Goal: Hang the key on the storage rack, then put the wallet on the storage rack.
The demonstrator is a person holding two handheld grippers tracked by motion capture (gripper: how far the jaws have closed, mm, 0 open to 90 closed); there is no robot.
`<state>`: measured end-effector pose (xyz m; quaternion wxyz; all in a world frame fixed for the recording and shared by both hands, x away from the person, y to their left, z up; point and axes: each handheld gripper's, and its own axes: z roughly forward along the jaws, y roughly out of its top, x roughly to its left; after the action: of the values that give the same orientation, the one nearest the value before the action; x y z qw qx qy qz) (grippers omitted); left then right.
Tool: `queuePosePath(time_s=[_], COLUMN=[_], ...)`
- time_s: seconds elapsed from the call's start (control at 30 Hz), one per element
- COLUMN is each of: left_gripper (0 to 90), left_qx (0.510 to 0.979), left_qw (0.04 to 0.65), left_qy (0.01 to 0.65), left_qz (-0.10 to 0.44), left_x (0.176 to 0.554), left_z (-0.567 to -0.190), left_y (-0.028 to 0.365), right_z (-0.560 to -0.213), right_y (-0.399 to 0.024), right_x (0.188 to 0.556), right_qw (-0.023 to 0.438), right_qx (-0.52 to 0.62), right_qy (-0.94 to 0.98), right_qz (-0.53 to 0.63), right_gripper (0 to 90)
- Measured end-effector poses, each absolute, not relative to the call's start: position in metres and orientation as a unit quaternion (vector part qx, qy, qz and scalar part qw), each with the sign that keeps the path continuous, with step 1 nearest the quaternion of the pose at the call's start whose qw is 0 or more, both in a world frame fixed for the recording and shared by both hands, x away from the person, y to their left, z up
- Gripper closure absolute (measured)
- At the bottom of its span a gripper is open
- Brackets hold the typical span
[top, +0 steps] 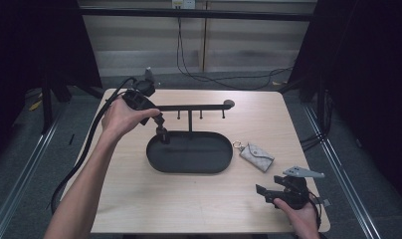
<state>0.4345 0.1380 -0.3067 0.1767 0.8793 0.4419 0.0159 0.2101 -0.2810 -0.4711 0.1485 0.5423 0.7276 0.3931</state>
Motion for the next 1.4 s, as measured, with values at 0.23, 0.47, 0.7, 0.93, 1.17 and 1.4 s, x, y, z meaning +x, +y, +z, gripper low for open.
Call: queuePosePath(time_s=[0.23, 0.47, 0.7, 0.93, 1.17, 1.4], left_gripper=[23.4, 16.2, 16.9, 17.4, 19.4, 17.2], left_qx=[0.870, 0.870, 0.862, 0.858, 0.844, 0.835], left_qw=[0.227, 0.270, 0.279, 0.317, 0.337, 0.370], left_qy=[0.438, 0.413, 0.423, 0.403, 0.414, 0.405], left_qz=[0.003, 0.002, 0.012, 0.033, 0.044, 0.050], left_x=[0.425, 0.416, 0.409, 0.394, 0.379, 0.364], left_z=[-0.309, -0.313, -0.327, -0.333, -0.338, -0.351], left_y=[0.165, 0.180, 0.193, 0.210, 0.222, 0.234], right_z=[-0.472, -0.472, -0.472, -0.472, -0.472, -0.472], right_y=[-0.281, -0.281, -0.280, -0.280, -0.281, -0.281], right_x=[0.211, 0.212, 0.212, 0.212, 0.211, 0.212], right_qw=[0.148, 0.147, 0.148, 0.150, 0.151, 0.151], right_qx=[0.542, 0.545, 0.545, 0.545, 0.547, 0.546], right_qy=[0.728, 0.726, 0.727, 0.727, 0.726, 0.726], right_qz=[0.392, 0.392, 0.391, 0.390, 0.390, 0.390], right_gripper=[16.7, 16.7, 16.7, 16.6, 16.7, 16.6])
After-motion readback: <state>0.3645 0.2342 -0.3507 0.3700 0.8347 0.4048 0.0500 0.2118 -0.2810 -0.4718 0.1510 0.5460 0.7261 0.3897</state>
